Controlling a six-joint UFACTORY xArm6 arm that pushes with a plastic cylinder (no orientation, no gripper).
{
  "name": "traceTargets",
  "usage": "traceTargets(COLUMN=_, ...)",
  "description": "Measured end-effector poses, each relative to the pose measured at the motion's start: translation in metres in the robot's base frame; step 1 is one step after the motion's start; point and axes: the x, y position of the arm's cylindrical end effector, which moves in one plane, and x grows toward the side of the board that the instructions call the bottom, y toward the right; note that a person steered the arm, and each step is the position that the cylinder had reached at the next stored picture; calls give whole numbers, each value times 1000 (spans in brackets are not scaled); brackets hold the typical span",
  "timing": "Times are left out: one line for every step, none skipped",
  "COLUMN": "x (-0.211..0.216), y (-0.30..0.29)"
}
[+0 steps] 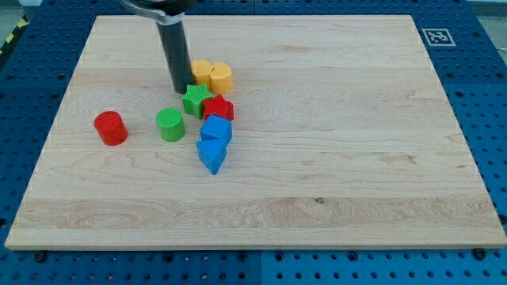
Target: Slide the yellow heart towards the top center
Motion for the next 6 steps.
traceTargets(x=0, y=22)
traceTargets(x=-3, y=55)
traceTargets(x=-4, y=98)
traceTargets(x=-9, y=118)
traceTargets(x=-16, y=98)
traceTargets(x=-24, y=56)
